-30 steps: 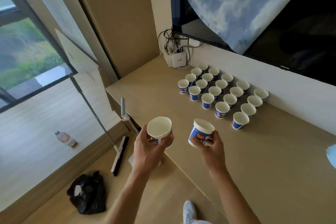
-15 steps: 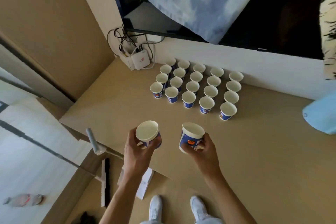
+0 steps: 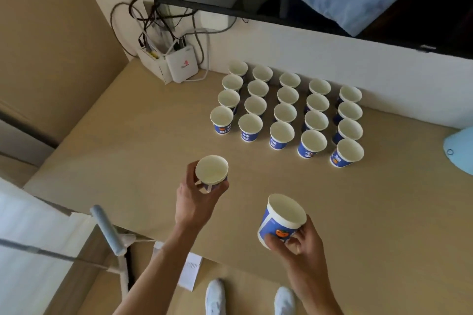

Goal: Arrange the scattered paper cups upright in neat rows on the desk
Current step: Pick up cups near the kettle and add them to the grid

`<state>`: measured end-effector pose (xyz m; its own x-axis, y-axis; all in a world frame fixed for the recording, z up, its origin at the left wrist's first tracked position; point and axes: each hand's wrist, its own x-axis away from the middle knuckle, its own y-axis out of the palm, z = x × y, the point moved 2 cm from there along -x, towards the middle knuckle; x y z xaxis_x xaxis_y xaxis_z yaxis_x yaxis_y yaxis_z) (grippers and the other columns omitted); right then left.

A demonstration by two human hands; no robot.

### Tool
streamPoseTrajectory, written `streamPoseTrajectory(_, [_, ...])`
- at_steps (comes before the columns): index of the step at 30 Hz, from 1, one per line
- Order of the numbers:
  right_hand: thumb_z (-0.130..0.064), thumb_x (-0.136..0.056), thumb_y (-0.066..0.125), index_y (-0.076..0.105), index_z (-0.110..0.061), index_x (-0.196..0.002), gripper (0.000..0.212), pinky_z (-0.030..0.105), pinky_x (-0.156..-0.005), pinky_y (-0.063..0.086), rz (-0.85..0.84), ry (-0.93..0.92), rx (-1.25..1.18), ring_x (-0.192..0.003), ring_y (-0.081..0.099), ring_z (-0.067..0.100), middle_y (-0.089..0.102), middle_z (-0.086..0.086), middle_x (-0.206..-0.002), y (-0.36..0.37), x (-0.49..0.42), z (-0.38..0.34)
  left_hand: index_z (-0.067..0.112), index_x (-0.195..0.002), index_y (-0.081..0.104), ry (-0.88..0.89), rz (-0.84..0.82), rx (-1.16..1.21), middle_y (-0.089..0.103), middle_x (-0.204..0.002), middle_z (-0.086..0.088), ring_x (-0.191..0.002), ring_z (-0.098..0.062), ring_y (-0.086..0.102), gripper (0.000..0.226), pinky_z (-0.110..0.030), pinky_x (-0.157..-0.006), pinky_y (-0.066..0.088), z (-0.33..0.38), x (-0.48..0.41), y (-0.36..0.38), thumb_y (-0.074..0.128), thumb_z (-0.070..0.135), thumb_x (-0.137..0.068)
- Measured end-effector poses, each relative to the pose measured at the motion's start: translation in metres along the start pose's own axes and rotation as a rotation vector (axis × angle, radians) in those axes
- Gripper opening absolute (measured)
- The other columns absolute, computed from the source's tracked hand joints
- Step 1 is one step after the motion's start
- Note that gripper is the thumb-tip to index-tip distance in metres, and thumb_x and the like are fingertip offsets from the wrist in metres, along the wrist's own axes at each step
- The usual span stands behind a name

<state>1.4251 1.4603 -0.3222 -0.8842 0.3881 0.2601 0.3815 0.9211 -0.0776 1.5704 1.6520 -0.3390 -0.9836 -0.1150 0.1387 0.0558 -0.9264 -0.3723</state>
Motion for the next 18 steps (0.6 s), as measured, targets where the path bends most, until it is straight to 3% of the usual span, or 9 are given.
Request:
streamPoseTrajectory(2, [-0.04, -0.057, 0.082, 0.067, -0.032, -0.112, 0.058, 0.036, -0.082, 0.054, 0.015, -0.024, 0.007, -0.089, 0.069, 0.022, 0.075, 0.0, -0.099, 0.011, -0.009, 0.012, 0.028, -0.116, 0.061, 0.016, 0.011, -0.007, 0.071, -0.097, 0.016, -0.084, -0.001, 0.068, 0.056, -0.024, -0.074, 0.059, -0.015, -0.016, 0.007, 0.092, 0.024, -0.07])
streamPoseTrajectory(5, [-0.036, -0.056, 0.082, 0.068, -0.04, -0.107, 0.054, 0.029, -0.077, 0.056, 0.032, -0.076, -0.005, -0.085, 0.069, 0.02, 0.075, 0.0, -0.096, 0.026, -0.025, 0.031, 0.032, -0.115, 0.059, 0.049, 0.023, -0.007, 0.069, -0.094, 0.024, -0.084, 0.002, 0.067, 0.054, -0.017, -0.07, 0.055, -0.035, -0.037, 0.021, 0.091, 0.027, -0.07])
streamPoseTrajectory(8, [-0.034, -0.057, 0.083, 0.068, -0.038, -0.11, 0.055, 0.024, -0.08, 0.057, 0.051, -0.12, -0.048, -0.091, 0.072, 0.021, 0.075, 0.001, -0.102, 0.038, -0.042, 0.049, 0.031, -0.117, 0.059, 0.09, 0.036, -0.005, 0.068, -0.096, 0.024, -0.087, -0.004, 0.067, 0.056, -0.017, -0.073, 0.054, -0.052, -0.055, 0.035, 0.09, 0.028, -0.071])
streamPoseTrajectory(12, [-0.033, -0.056, 0.084, 0.068, -0.034, -0.111, 0.058, 0.02, -0.08, 0.056, 0.103, -0.194, -0.093, -0.094, 0.072, 0.018, 0.074, 0.0, -0.104, 0.051, -0.068, 0.066, 0.033, -0.118, 0.057, 0.159, 0.08, -0.014, 0.062, -0.099, 0.037, -0.088, 0.002, 0.063, 0.058, -0.008, -0.07, 0.049, -0.068, -0.08, 0.045, 0.09, 0.034, -0.071])
streamPoseTrajectory(18, [-0.033, -0.061, 0.086, 0.065, -0.033, -0.12, 0.062, 0.022, -0.09, 0.055, 0.064, -0.261, -0.107, -0.106, 0.071, 0.018, 0.073, -0.001, -0.115, 0.06, -0.106, 0.083, 0.029, -0.12, 0.058, 0.232, 0.091, -0.033, 0.066, -0.098, 0.025, -0.085, 0.004, 0.062, 0.06, -0.007, -0.067, 0.047, -0.078, -0.117, 0.06, 0.09, 0.033, -0.069])
